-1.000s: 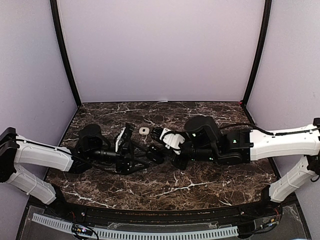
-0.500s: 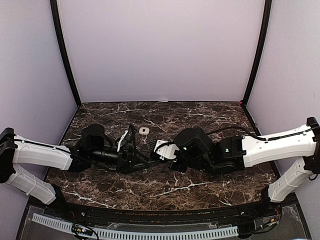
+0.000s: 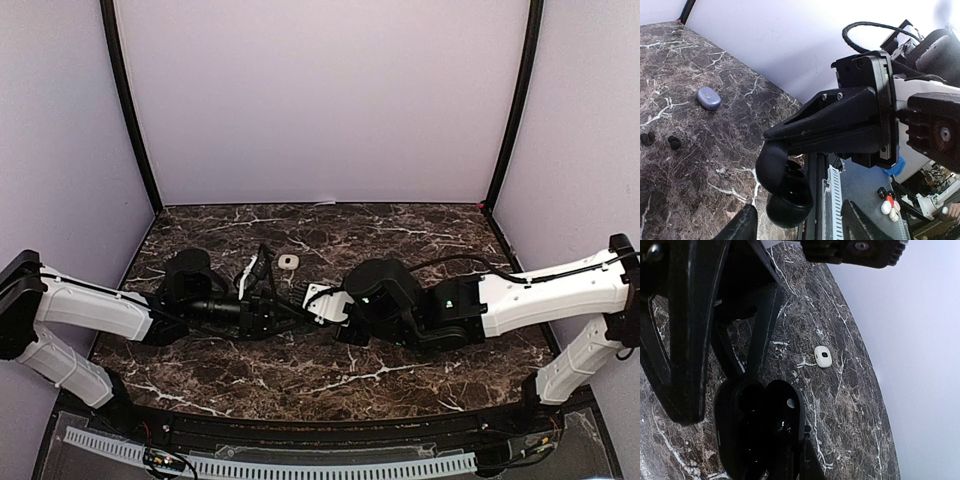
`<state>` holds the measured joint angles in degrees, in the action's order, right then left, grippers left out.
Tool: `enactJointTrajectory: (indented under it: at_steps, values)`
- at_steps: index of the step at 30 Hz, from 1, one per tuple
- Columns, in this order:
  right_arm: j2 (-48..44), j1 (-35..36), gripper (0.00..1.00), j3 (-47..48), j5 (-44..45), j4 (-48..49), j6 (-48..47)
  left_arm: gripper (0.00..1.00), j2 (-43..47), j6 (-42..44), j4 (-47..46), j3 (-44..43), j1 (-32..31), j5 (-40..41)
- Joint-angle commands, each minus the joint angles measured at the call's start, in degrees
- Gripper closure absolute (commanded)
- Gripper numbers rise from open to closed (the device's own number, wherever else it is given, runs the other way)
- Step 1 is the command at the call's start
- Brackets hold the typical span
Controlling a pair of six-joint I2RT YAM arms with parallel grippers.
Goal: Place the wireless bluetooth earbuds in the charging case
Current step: Pass from the right arm to the left
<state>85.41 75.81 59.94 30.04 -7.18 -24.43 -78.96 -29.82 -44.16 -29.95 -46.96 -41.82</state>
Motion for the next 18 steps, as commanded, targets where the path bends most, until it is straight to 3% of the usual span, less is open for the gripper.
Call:
enactJointTrajectory:
  at_steps: [1,6,11,14,16,17,18]
  values:
    - [0.9,0.7,1.00,2.0,0.6,3.2,-0.4,0.45,-1.5,0.6,-3.7,0.0,-1.1,0.9]
    - [1.7,0.7,1.00,2.6,0.9,3.1,-0.7,0.65,-1.9,1.0,-3.9,-0.1,-1.6,1.5]
    - [1.5,0.7,1.00,2.4,0.7,3.2,-0.7,0.77,-2.0,1.5,-3.1,-0.2,-1.6,1.4]
    - [1.4,0.8,1.00,2.5,0.6,3.1,-0.4,0.78,-2.1,1.5,-2.3,-0.4,-1.6,2.2]
    - [1.2,0.8,1.00,2.3,0.6,3.1,-0.4,0.64,-2.4,1.3,-1.1,-0.9,-1.7,2.4]
    - [1.1,0.8,1.00,2.3,0.7,3.1,-0.4,0.47,-2.6,1.2,-0.2,-1.2,-1.6,2.7]
    - [1.0,0.8,1.00,2.3,0.7,3.1,-0.4,0.38,-2.6,1.1,0.4,-1.4,-1.6,3.0]
